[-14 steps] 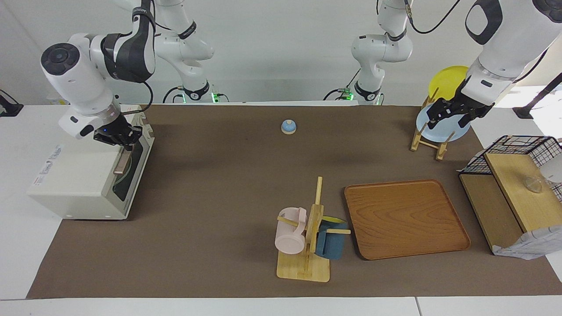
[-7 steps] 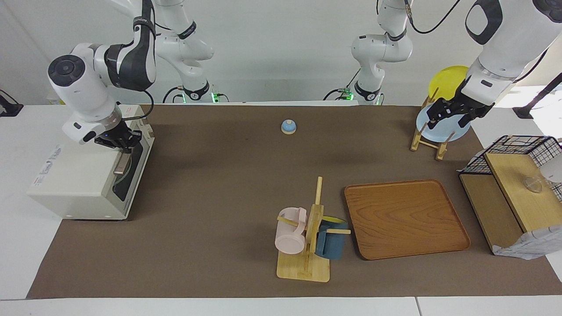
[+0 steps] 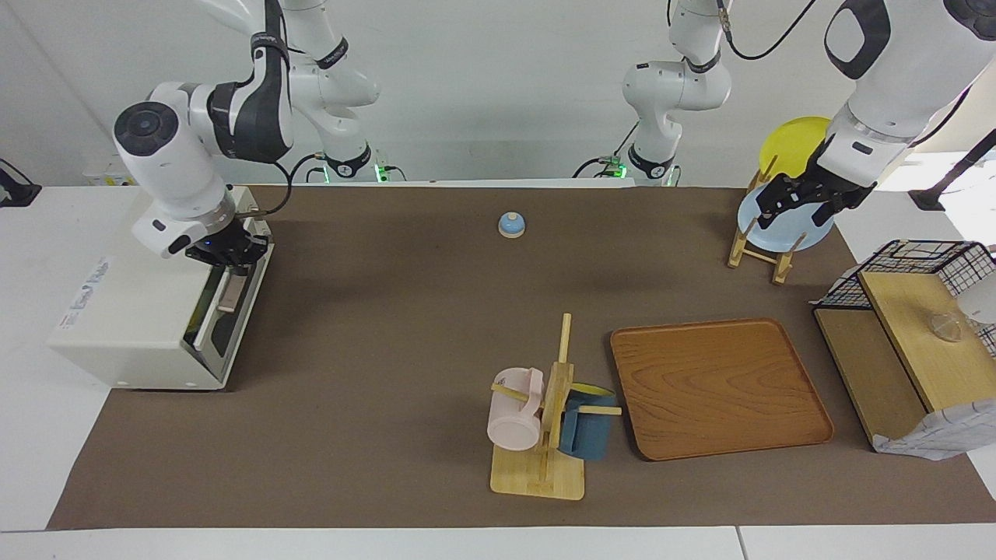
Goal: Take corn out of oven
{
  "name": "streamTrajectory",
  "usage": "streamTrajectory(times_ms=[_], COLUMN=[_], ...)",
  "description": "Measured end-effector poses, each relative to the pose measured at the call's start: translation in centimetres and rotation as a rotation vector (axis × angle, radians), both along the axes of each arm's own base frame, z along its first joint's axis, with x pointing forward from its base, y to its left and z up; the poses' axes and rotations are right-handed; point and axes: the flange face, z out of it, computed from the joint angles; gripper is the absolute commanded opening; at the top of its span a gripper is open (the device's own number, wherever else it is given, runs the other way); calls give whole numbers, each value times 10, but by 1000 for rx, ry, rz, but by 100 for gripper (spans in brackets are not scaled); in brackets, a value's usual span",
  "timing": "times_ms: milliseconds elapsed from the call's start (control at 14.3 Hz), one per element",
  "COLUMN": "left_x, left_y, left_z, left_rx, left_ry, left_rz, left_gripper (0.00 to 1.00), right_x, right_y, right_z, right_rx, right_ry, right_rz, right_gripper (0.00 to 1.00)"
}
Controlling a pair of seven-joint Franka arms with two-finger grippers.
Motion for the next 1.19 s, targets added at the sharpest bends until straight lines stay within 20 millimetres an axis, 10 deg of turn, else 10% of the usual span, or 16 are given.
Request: streamTrajectory(times_ms=[280, 559, 629, 909, 1189], left_x=[0, 0, 0, 0, 0], left_y=[0, 0, 0, 0, 0], left_z=[0, 0, 0, 0, 0], left_rx=[0, 0, 0, 0, 0], left_ry=[0, 0, 0, 0, 0], left_rz=[0, 0, 0, 0, 0], left_gripper=[100, 100, 100, 100, 100], right_x=[22, 34, 35, 39, 40], right_y=[59, 76, 77, 89, 86], right_z=[-62, -120, -123, -116, -81], right_rx=[0, 13, 12, 82, 92], right_ry=[-47, -29, -29, -40, -29], right_rz=[-14, -50, -60, -159, -191], right_gripper=[0, 0, 1, 64, 66])
